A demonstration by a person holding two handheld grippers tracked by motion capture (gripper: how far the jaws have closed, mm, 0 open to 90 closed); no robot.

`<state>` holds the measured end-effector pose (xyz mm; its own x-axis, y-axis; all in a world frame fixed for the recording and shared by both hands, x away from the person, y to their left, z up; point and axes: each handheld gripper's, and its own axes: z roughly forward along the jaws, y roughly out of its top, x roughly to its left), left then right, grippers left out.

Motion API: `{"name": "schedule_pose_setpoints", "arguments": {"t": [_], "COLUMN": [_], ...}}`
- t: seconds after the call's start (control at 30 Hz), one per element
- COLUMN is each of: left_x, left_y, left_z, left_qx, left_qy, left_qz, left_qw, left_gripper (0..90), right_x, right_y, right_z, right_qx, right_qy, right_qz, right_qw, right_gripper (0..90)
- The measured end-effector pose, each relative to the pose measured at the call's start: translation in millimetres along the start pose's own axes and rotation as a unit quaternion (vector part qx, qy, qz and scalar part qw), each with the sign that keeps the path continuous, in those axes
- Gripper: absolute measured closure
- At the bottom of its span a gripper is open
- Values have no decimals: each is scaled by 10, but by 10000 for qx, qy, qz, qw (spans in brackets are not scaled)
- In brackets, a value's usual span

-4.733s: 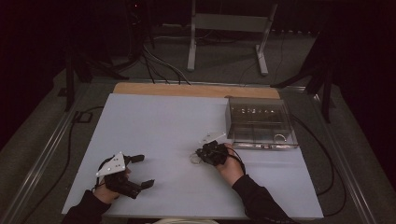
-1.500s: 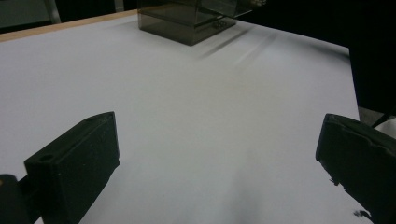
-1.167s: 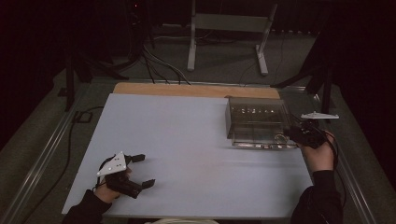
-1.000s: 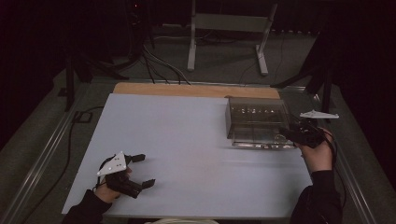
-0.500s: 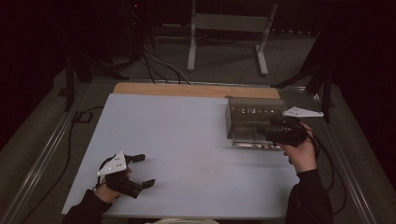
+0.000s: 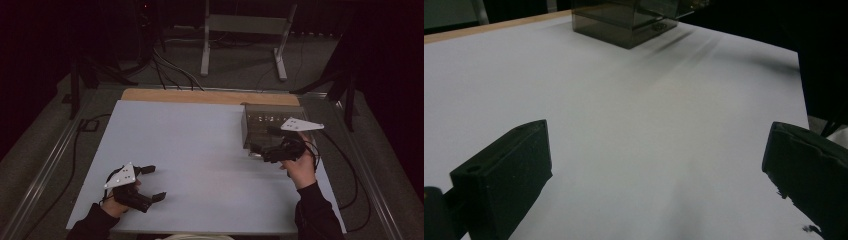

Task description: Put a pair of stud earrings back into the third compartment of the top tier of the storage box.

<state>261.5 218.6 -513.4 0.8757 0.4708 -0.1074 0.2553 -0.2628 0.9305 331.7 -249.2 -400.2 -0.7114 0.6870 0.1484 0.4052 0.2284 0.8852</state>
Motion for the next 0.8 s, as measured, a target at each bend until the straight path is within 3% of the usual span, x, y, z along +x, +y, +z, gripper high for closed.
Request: {"name": "schedule_pose_setpoints", "arguments": {"t": [0.1,0.13,0.3,0.4,0.53,0.8], "left_x": [2,-2,0,-5,-2,-5], "left_y": [3,1,2,6,3,7], "left_z": [0,-2,-5,-7,-8,-13], "left_qx": [-23,7,-26,-37,-24,-38], "left_qy": [-1,5,11,1,1,-6], "left_qz": [-28,9,-12,-3,3,-12], "left_qw": [10000,10000,10000,10000,10000,10000], "left_gripper": [5,5,5,5,5,4], "right_x": [60,161,287,396,455,466], "right_y": [-20,-72,-158,-297,-457,-648], "right_z": [62,169,297,430,544,547], "right_qx": [-86,-125,-1,157,359,325], "right_qy": [73,217,357,632,721,772], "right_qz": [-13,-55,-246,-373,-466,-448], "right_qw": [9999,9997,9991,9972,9957,9955], "right_gripper": [10,10,10,10,10,10]}}
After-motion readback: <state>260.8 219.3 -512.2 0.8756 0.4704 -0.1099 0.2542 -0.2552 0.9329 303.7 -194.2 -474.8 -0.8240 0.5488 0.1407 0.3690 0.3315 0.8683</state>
